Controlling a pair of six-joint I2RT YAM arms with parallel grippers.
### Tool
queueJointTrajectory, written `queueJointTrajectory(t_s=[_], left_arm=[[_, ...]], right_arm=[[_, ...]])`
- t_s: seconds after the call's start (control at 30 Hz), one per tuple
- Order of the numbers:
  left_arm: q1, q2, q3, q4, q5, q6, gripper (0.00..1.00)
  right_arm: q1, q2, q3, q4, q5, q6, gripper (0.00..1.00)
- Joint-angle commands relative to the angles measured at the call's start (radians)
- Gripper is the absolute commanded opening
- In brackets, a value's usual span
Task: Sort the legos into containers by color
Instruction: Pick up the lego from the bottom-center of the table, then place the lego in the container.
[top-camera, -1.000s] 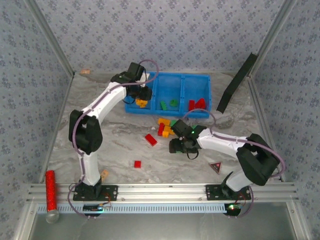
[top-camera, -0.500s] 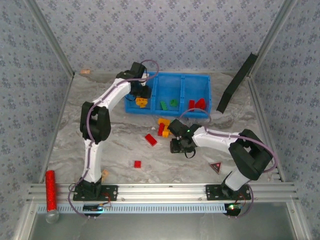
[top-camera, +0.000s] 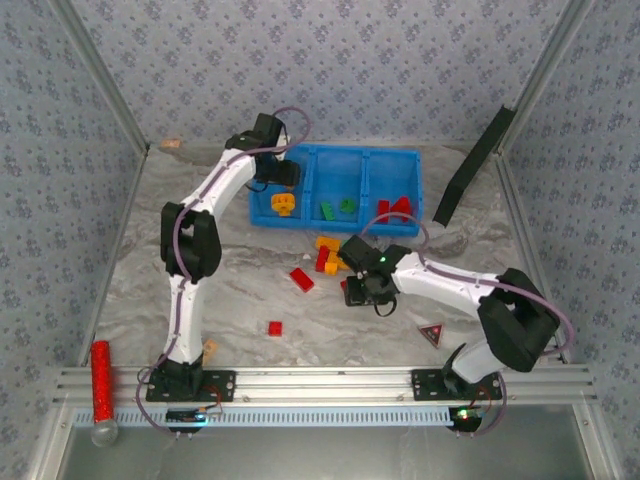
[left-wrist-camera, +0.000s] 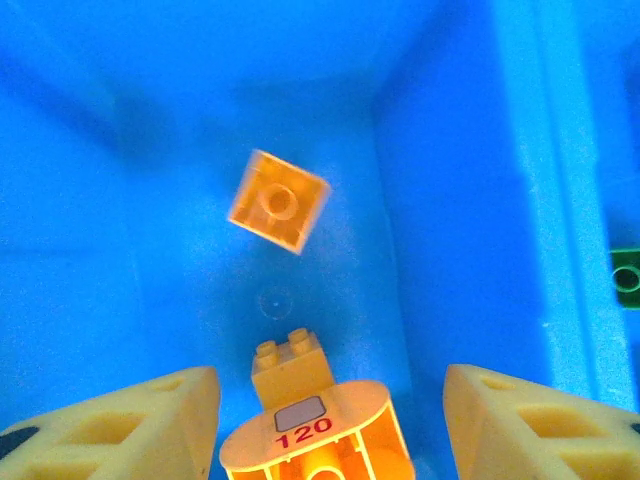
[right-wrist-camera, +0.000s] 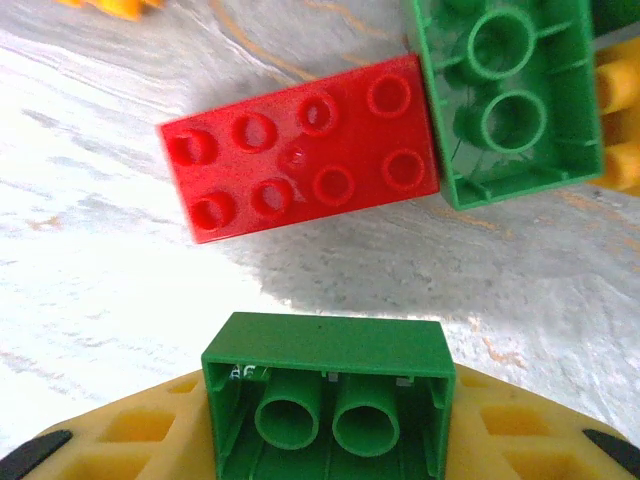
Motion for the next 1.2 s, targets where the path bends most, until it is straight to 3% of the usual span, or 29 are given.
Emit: queueJointTrajectory(t_s=[0.0,0.23,0.5,0.8,1.17], left_arm=[[0.001,-0.065,0.029,-0.033,0.024,0.013,0.61],[0.0,-0.255,-0.085,-0.052,0.065,0.028,0.62],[-0.006,-0.637,-0.598,-0.023,0.065,-0.086,0.63],[-0.099,-0.9,-0.991,-0.026,0.089,-0.33,0.64],[-0.253,-1.02,-1.28,-0.005,0.134,-0.476,0.65]], right_arm=[[-0.012,-0.046,0.088,-0.113,0.026,-0.036,0.35],[-0.145,0.023,0.331,-0.121,0.059,-0.241,0.36],[-0.22,0.274,0.713,-0.086,0.099,-0.436,0.37],[-0.262,0.558,0.988,-0.056,0.084,-0.484,0.38],[-0.269,0.759,1.118,-0.084,0.037,-0.478,0.45]])
